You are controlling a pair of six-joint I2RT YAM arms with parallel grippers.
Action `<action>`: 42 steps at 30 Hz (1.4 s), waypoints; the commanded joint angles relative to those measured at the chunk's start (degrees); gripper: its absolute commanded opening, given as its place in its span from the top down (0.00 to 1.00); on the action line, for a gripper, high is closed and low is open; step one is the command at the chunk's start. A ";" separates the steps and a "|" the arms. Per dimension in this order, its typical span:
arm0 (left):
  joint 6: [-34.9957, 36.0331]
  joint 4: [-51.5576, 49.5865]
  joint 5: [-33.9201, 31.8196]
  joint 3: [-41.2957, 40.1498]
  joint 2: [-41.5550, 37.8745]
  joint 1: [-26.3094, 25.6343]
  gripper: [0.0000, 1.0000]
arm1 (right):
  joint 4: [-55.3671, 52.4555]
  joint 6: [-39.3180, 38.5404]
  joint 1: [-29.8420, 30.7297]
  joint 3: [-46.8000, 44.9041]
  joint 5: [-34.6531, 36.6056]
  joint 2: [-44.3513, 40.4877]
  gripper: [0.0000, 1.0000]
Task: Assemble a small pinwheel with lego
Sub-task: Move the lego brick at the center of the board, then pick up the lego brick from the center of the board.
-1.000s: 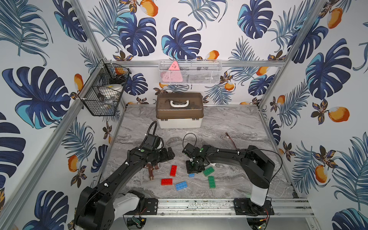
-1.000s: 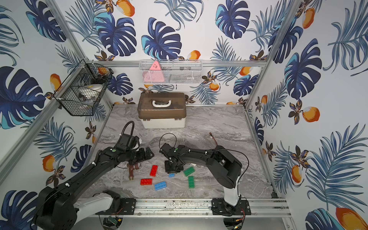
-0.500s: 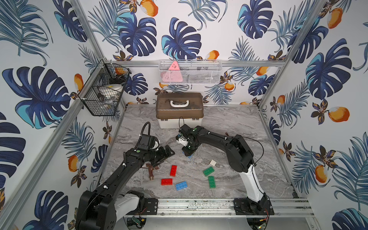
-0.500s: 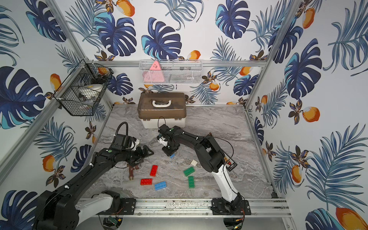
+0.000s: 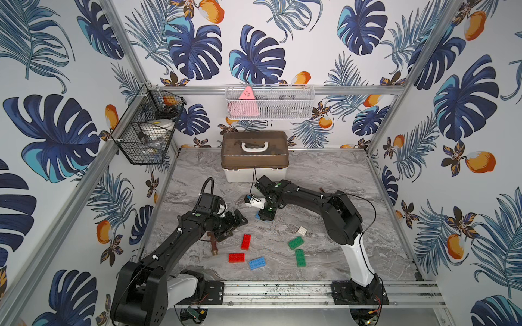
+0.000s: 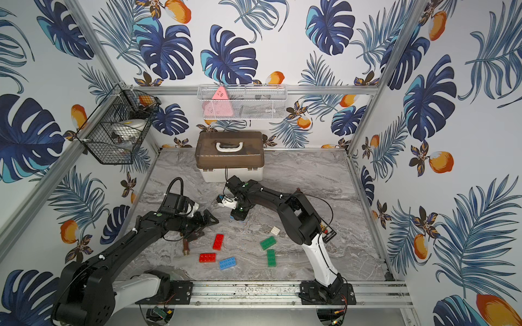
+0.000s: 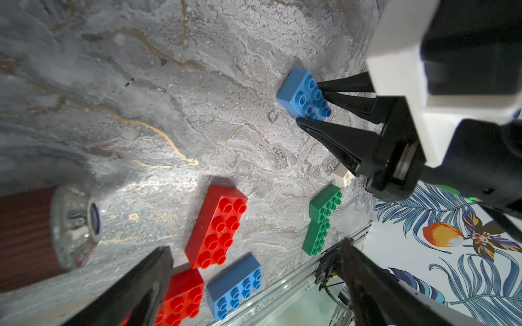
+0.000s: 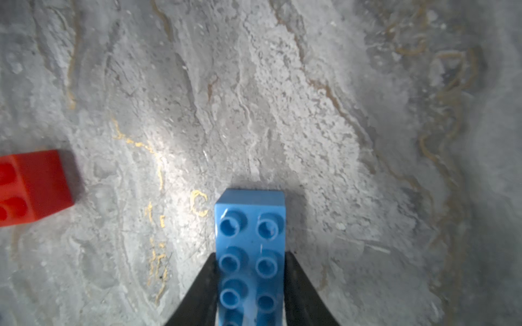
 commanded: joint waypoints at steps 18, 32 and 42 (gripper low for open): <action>-2.66 -2.47 9.18 -2.89 -5.53 9.10 0.02 | 15.55 -0.56 18.96 -30.85 -7.07 -26.22 0.41; 7.45 -10.28 7.43 0.51 -5.47 17.95 0.04 | 16.21 -4.75 24.49 -27.63 -5.19 -17.58 0.42; 4.79 -5.39 6.66 -0.44 -4.41 17.98 0.06 | 15.66 -3.79 24.25 -30.35 -0.79 -18.01 0.78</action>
